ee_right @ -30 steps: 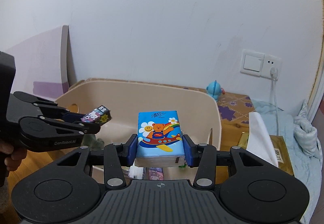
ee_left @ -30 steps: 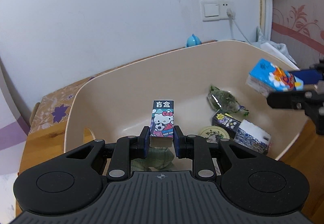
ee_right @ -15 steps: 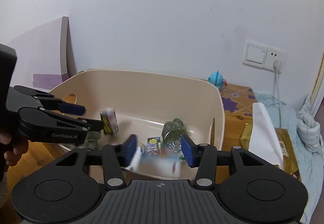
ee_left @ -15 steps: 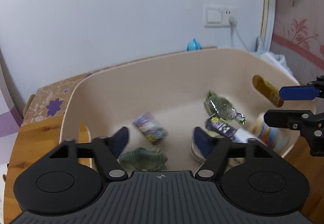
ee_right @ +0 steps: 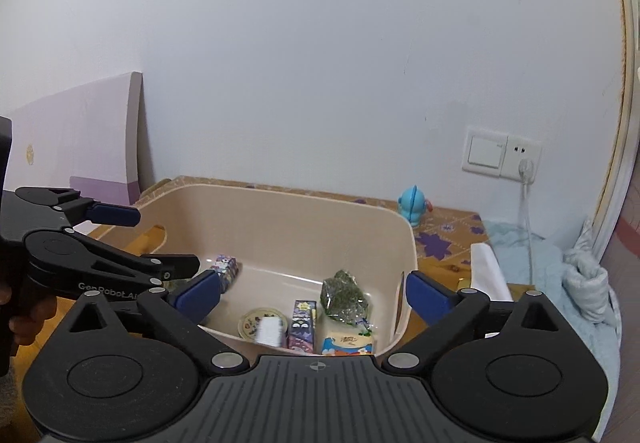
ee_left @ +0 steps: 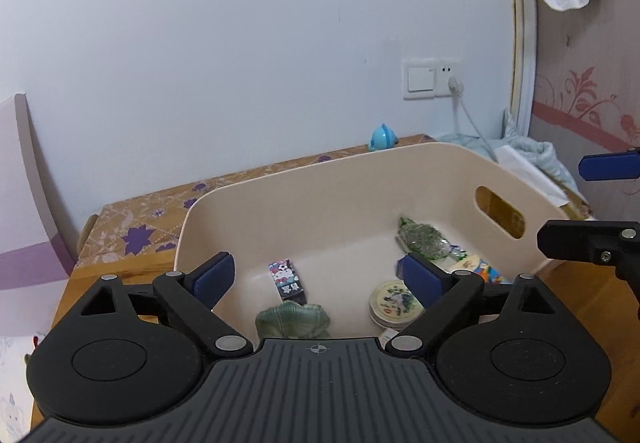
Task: Organize objects
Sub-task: 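Open both tools to release the blind box and tissue pack into the bin, then withdraw both tools from the bin toward the hair clip and black cube box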
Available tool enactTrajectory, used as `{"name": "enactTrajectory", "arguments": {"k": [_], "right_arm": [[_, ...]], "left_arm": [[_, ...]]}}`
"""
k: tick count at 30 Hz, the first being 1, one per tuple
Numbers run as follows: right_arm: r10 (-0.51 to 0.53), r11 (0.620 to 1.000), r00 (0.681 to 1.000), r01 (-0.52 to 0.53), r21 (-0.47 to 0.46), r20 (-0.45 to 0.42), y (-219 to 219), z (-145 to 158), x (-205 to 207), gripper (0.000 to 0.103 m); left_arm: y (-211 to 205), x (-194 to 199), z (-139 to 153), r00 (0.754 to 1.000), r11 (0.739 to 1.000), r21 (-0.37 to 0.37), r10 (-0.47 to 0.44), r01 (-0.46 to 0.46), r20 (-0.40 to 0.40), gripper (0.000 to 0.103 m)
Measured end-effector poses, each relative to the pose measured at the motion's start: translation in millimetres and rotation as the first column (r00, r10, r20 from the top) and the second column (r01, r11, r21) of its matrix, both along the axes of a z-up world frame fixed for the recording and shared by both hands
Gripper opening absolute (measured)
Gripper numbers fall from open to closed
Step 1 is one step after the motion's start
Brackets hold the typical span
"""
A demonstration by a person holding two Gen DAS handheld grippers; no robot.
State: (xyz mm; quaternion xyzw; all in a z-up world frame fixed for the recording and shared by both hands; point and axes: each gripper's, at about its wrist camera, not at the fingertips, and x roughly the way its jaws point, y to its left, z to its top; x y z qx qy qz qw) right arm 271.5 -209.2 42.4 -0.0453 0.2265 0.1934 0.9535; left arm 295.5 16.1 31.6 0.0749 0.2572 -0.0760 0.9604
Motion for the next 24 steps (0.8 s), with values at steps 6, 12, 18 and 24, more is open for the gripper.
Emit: {"name": "enactTrajectory", "arguments": {"k": [6, 12, 18, 24], "right_arm": [[0.006, 1.000, 1.000, -0.006, -0.010, 0.011, 0.1, 7.8, -18.5, 0.103], [0.006, 1.000, 1.000, -0.006, -0.017, 0.007, -0.8, 7.5, -34.0, 0.103], [0.003, 0.999, 1.000, -0.004, -0.039, -0.011, -2.6, 1.1, -47.2, 0.103], [-0.007, 0.999, 0.998, 0.004, -0.038, -0.062, -6.2, -13.6, -51.2, 0.103]], "left_arm": [[3.3, -21.6, 6.4, 1.000, 1.000, 0.019, -0.003, 0.003, 0.018, 0.094], [13.6, -39.6, 6.2, 1.000, 1.000, -0.015, 0.014, -0.014, 0.010, 0.095], [22.5, -51.8, 0.3, 1.000, 0.999, -0.044, 0.018, -0.019, -0.022, 0.095], [26.2, -61.4, -13.6, 0.999, 0.999, -0.032, 0.033, -0.034, -0.044, 0.095]]}}
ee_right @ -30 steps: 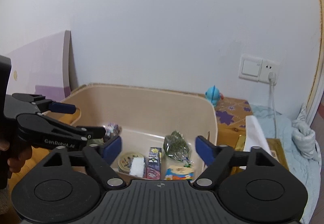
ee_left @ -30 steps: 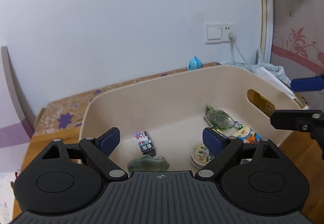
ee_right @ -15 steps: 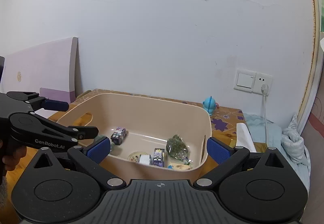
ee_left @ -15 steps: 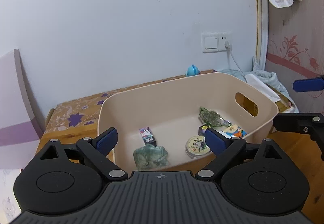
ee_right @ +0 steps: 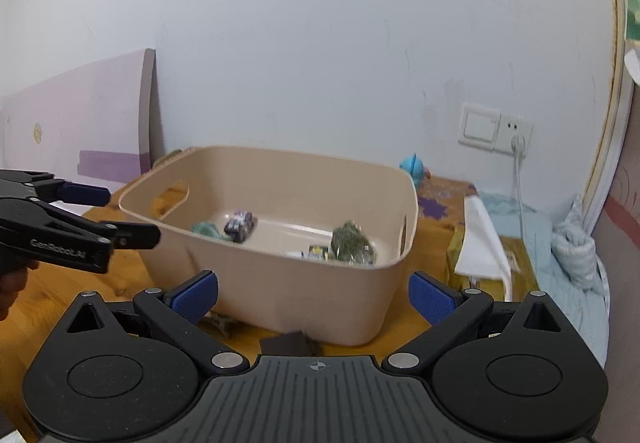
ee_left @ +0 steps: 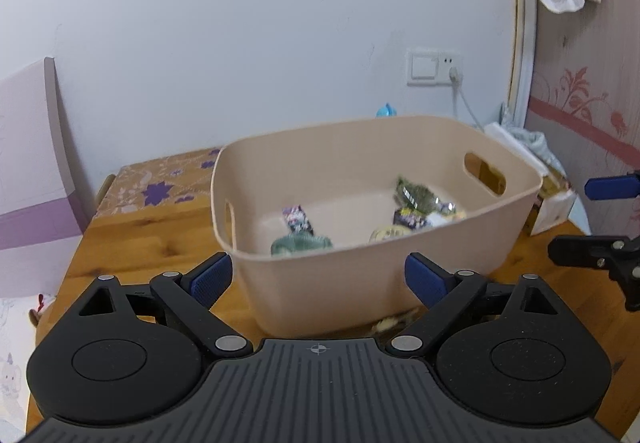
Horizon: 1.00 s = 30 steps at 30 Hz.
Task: Organize objects
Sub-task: 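Withdraw both tools from the bin toward the hair clip and black cube box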
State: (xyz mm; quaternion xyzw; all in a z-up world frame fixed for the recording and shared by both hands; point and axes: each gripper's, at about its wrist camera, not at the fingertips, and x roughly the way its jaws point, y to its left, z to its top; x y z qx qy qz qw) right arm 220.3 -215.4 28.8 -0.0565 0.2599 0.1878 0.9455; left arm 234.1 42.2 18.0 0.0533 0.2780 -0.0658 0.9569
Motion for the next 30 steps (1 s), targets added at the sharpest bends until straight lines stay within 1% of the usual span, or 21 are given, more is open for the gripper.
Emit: {"name": "enactTrajectory", "arguments": {"k": [4, 6, 12, 19, 25, 30], "right_arm": [[0.000, 1.000, 1.000, 0.000, -0.001, -0.031, -0.8, -11.0, 1.2, 0.103], [0.000, 1.000, 0.999, 0.000, -0.004, -0.046, 0.0, -17.2, 1.4, 0.103], [-0.008, 1.000, 0.995, 0.007, -0.011, -0.104, -1.8, -37.7, 5.9, 0.103], [-0.030, 1.000, 0.979, 0.029, -0.008, -0.203, -9.8, -64.0, 14.4, 0.103], [-0.033, 0.999, 0.971, 0.031, -0.009, -0.235, -14.9, -75.2, 18.3, 0.103], [-0.032, 0.999, 0.964, 0.028, -0.018, -0.263, -11.6, -84.5, 20.1, 0.103]], "left_arm": [[1.9, -0.8, -13.4, 0.999, 1.000, 0.003, 0.005, -0.004, -0.046, 0.095], [1.7, -1.0, -18.2, 0.998, 1.000, 0.013, 0.005, -0.005, -0.059, 0.095], [0.8, 2.5, -31.3, 0.994, 1.000, 0.008, 0.005, -0.004, -0.108, 0.095], [-4.7, 7.9, -47.8, 0.985, 1.000, 0.001, -0.005, 0.006, -0.170, 0.095], [-16.3, 13.0, -61.1, 0.977, 0.999, -0.017, -0.031, 0.028, -0.212, 0.095], [-27.4, 15.3, -72.5, 0.970, 0.999, -0.029, -0.025, 0.019, -0.241, 0.095]]}}
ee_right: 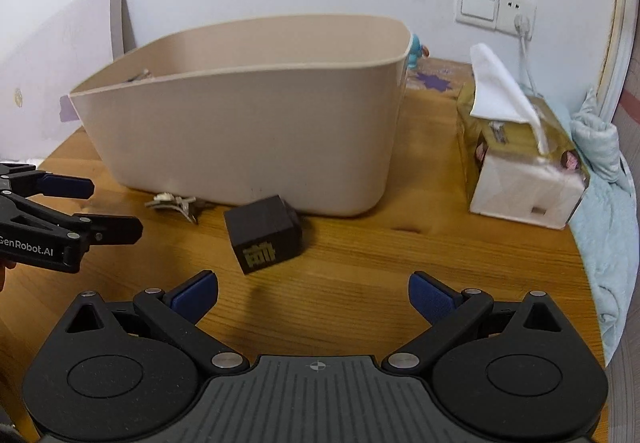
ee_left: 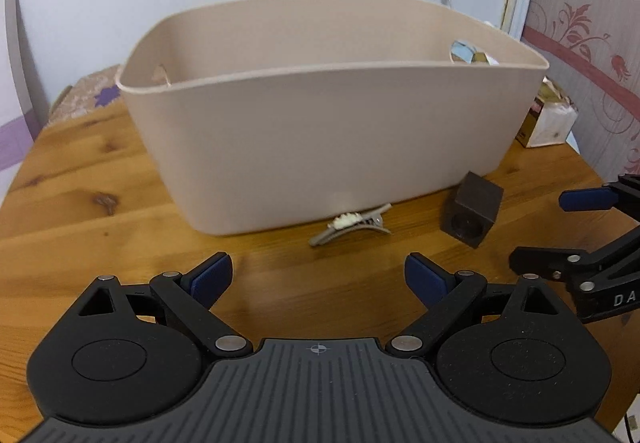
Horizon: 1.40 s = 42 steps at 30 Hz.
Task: Organize objects
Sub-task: 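Withdraw both tools from the bin toward the hair clip and black cube box, then grasp the metal hair clip with the left tool while the right tool grasps the black cube box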
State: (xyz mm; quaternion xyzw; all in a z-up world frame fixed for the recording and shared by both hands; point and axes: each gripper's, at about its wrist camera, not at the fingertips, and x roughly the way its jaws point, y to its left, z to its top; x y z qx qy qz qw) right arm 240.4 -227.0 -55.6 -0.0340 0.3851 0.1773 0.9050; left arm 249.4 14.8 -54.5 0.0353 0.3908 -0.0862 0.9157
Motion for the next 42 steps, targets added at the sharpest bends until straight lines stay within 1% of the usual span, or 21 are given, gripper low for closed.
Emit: {"name": "enactTrajectory", "arguments": {"k": [4, 8, 11, 15, 17, 22, 27, 30, 34, 37, 39, 42], "right_arm": [[-0.002, 1.000, 1.000, 0.001, -0.009, -0.020, 2.1, -8.8, 3.4, 0.103], [0.004, 1.000, 0.999, -0.004, -0.001, -0.036, 3.9, -13.9, 7.0, 0.103], [0.006, 1.000, 1.000, -0.006, -0.011, -0.027, 7.2, -15.4, 7.4, 0.103], [0.020, 1.000, 1.000, -0.020, -0.004, -0.015, 11.3, -16.7, 6.4, 0.103], [0.023, 1.000, 1.000, -0.023, -0.017, -0.005, 15.1, -17.7, 6.5, 0.103], [0.035, 0.997, 0.999, -0.033, -0.068, 0.032, 24.7, -21.3, 5.2, 0.103], [0.039, 0.998, 0.998, -0.036, -0.047, 0.055, 25.5, -23.8, 8.2, 0.103], [0.039, 0.999, 0.995, -0.037, -0.031, 0.094, 24.9, -27.1, 6.0, 0.103], [0.036, 0.999, 0.995, -0.033, -0.028, 0.096, 23.6, -27.7, 11.5, 0.103], [0.027, 0.999, 0.995, -0.024, -0.029, 0.097, 24.7, -27.9, 14.9, 0.103], [0.017, 0.999, 0.995, -0.015, -0.028, 0.097, 25.2, -28.0, 18.9, 0.103], [0.006, 1.000, 0.995, -0.003, -0.030, 0.099, 27.7, -27.8, 12.3, 0.103]], "left_arm": [[-6.2, 2.2, -8.6, 1.000, 1.000, 0.000, -0.002, 0.002, -0.019, 0.095], [-8.1, 6.3, -11.3, 1.000, 1.000, -0.010, 0.000, 0.000, -0.030, 0.095], [-7.7, 8.5, -11.9, 0.999, 1.000, -0.025, 0.000, 0.000, -0.033, 0.095], [-10.0, 12.5, -12.1, 0.999, 1.000, -0.027, -0.001, 0.000, -0.036, 0.095], [-11.3, 14.4, -13.0, 0.999, 1.000, -0.020, 0.004, -0.005, -0.037, 0.095], [-13.6, 15.4, -14.0, 1.000, 1.000, -0.016, -0.001, 0.000, -0.019, 0.095], [-14.6, 16.1, -18.3, 1.000, 1.000, -0.016, 0.016, -0.016, 0.017, 0.096], [-17.5, 12.1, -21.4, 0.999, 1.000, 0.001, 0.019, -0.020, 0.040, 0.097], [-17.6, 10.7, -23.7, 0.998, 0.999, -0.004, 0.046, -0.046, 0.053, 0.098], [-17.3, 13.5, -24.1, 0.996, 0.997, -0.023, 0.075, -0.074, 0.056, 0.098], [-17.2, 12.3, -23.8, 0.994, 0.996, -0.026, 0.091, -0.089, 0.060, 0.096], [-17.0, 9.9, -23.1, 0.992, 0.994, -0.014, 0.106, -0.105, 0.066, 0.090]]}}
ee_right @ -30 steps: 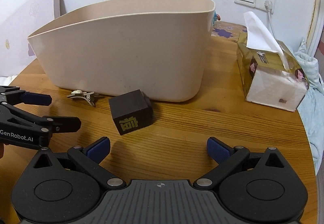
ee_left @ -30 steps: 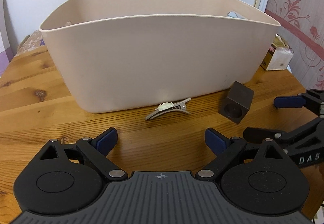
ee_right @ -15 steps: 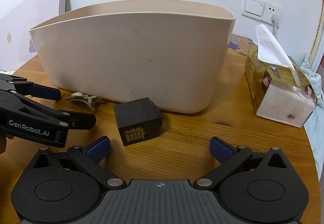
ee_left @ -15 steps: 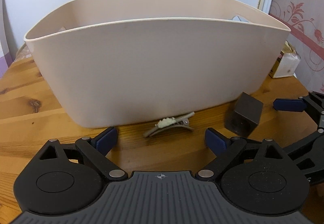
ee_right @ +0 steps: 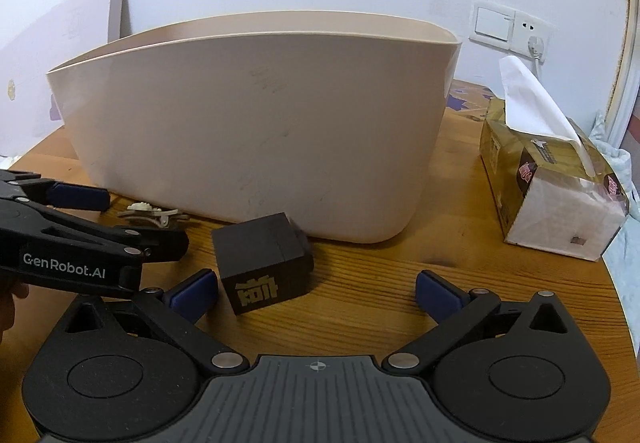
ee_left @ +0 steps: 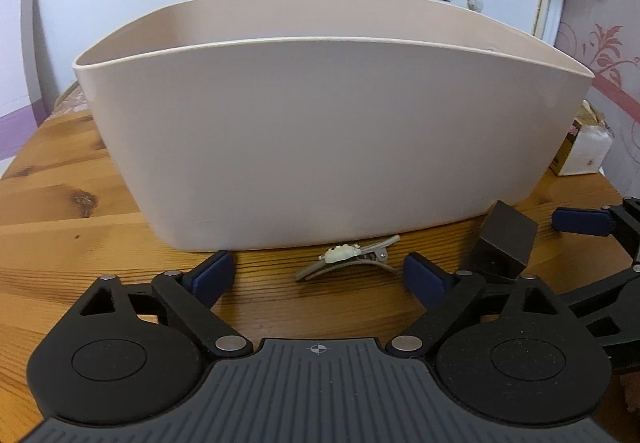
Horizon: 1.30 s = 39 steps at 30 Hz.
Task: Organize objects
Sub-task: 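Grasp the metal hair clip with the left tool while the right tool grasps the black cube box, then lift the hair clip and black box and carry them over the bin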
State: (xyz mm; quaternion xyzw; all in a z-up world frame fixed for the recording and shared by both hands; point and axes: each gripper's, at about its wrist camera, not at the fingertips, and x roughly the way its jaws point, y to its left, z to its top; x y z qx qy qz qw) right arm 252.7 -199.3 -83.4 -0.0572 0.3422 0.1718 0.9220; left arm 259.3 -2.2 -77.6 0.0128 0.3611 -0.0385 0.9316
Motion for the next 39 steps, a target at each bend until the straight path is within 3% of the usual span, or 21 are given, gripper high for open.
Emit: {"name": "enactTrajectory", "arguments": {"k": [2, 5, 11, 13, 26, 39], "right_arm": [[-0.005, 1.000, 1.000, 0.005, 0.000, 0.000, -0.5, 0.0, 3.7, 0.103], [-0.004, 1.000, 1.000, 0.004, 0.005, 0.010, 0.2, 1.3, 1.8, 0.093], [0.001, 1.000, 1.000, -0.001, 0.008, 0.023, 5.9, 7.2, -1.7, 0.051], [-0.001, 1.000, 1.000, 0.001, 0.008, 0.028, 6.9, 8.5, -2.7, 0.042], [0.006, 1.000, 1.000, -0.006, 0.005, 0.022, 4.2, 11.9, -17.5, 0.041], [0.003, 1.000, 0.998, -0.003, 0.004, 0.066, -6.4, 27.6, -37.6, 0.041]], "left_arm": [[-0.2, -1.6, 0.8, 1.000, 1.000, 0.009, 0.013, -0.013, 0.004, 0.083], [7.5, -1.6, 0.9, 1.000, 1.000, 0.009, 0.018, -0.018, 0.008, 0.077], [17.7, -12.2, 2.5, 0.999, 0.999, 0.008, 0.039, -0.039, 0.025, 0.057], [16.2, -17.6, 1.8, 0.999, 1.000, 0.002, 0.029, -0.029, 0.025, 0.056], [15.9, -13.4, 5.5, 1.000, 1.000, 0.003, 0.007, -0.007, 0.019, 0.056], [33.1, -37.1, 19.6, 0.998, 0.999, -0.017, 0.042, -0.041, 0.038, 0.056]]}}
